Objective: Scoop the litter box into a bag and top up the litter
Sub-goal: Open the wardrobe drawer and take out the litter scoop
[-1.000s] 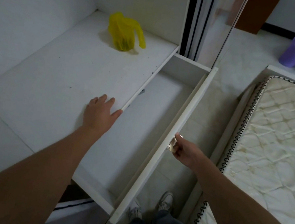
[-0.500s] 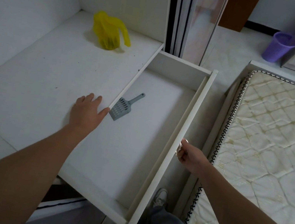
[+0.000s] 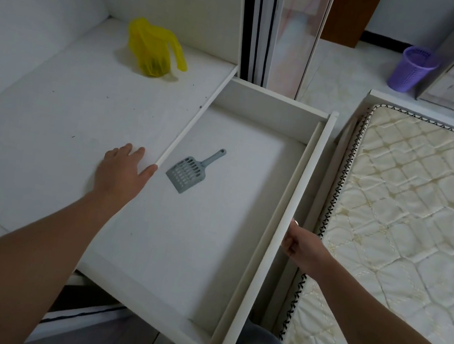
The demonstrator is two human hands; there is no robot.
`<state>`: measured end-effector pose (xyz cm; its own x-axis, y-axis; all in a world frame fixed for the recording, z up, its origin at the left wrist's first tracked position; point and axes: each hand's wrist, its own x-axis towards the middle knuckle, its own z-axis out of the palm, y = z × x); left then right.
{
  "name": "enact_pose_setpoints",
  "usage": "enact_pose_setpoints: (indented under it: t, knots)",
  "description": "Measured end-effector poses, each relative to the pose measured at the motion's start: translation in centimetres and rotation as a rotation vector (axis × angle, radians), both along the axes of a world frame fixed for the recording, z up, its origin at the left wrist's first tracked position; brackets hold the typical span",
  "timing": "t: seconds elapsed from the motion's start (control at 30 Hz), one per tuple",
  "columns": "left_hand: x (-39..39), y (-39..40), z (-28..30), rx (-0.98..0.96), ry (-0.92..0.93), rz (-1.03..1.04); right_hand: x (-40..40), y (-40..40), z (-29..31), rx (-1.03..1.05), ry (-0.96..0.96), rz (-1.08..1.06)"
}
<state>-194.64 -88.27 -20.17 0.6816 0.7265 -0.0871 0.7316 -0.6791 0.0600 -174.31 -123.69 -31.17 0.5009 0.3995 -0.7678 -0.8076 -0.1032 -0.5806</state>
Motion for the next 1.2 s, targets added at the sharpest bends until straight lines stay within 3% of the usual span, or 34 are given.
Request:
enact_pose_setpoints:
  t: [0.47,0.6,0.9,1.2]
  knots:
    - [0.0,-0.1,0.0,0.015,0.009,-0.013,-0.6,-1.4,1.8,-0.030,0.003,-0.056]
    - [0.0,-0.2,-0.1,0.005,-0.009,-0.002,-1.3,-0.5,2.7,-0.164,-0.285,-0.096]
    - [-0.1,-0.8,-0.2,-0.004,-0.028,0.031,-0.8,2.4,5.6,-0.370,-0.714,-0.161]
    - [-0.2,-0.9,-0.7,0.031,-0.070,0.030,0.3,6.0,9.6,-0.432,-1.184,0.088]
